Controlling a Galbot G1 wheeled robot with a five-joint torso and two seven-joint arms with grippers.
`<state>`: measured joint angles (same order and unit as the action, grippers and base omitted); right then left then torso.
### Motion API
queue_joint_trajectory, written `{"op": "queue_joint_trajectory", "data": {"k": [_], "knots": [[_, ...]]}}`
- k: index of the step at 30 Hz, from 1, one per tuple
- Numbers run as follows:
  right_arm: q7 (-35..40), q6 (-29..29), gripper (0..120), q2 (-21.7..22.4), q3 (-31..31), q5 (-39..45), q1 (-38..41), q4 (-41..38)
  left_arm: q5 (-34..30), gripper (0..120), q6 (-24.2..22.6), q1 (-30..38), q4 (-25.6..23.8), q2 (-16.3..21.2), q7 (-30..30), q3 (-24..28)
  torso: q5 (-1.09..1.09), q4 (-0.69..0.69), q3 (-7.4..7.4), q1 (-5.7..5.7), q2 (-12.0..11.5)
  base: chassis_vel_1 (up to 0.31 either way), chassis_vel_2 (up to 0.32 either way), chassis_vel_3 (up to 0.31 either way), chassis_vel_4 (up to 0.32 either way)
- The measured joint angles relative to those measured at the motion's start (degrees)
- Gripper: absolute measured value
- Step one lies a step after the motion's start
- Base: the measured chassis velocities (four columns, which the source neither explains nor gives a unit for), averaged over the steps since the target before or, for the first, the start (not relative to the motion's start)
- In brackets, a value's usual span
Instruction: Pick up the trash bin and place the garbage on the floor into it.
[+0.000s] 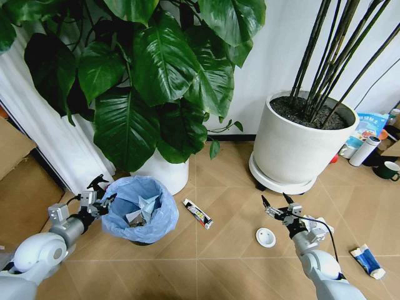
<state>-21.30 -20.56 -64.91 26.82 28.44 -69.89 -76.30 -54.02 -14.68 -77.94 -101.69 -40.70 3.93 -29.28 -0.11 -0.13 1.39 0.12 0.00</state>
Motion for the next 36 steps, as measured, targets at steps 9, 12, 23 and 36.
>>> {"op": "queue_joint_trajectory", "data": {"k": [9, 12, 23, 36], "knots": [[-3.06, 5.95, 100, 5.58, -9.53, -0.31, 5.22, 2.23, 1.09, 0, 0.0, 0.99, -0.23, 0.78, 0.87, 1.31, -0.01, -0.03, 0.01, 0.0, 0.0, 0.0, 0.0, 0.0, 0.0], [-4.58, 7.39, 100, 6.44, -15.33, 1.45, 8.8, 4.6, 1.54, 0, 0.02, 1.34, -0.57, 0.93, 1.06, 1.74, 0.0, -0.02, 0.01, 0.01, 0.0, 0.0, 0.0, 0.0, 0.0], [-10.18, 10.39, 100, -0.15, -36.12, 4.63, 26.3, 21.01, 2.17, 0, 0.12, 2.51, 0.51, 1.62, 1.44, 2.49, -0.02, -0.01, 0.02, 0.02, 0.0, 0.0, 0.0, 0.0, 0.0], [-10.62, 12.07, 100, -6.25, -45.4, 7.02, 35.98, 33.7, 2.09, 0, 0.15, 2.5, -0.12, 2.42, 1.37, 1.8, 0.0, -0.01, 0.01, 0.02, 0.0, 0.0, 0.0, 0.0, 0.0]]}}
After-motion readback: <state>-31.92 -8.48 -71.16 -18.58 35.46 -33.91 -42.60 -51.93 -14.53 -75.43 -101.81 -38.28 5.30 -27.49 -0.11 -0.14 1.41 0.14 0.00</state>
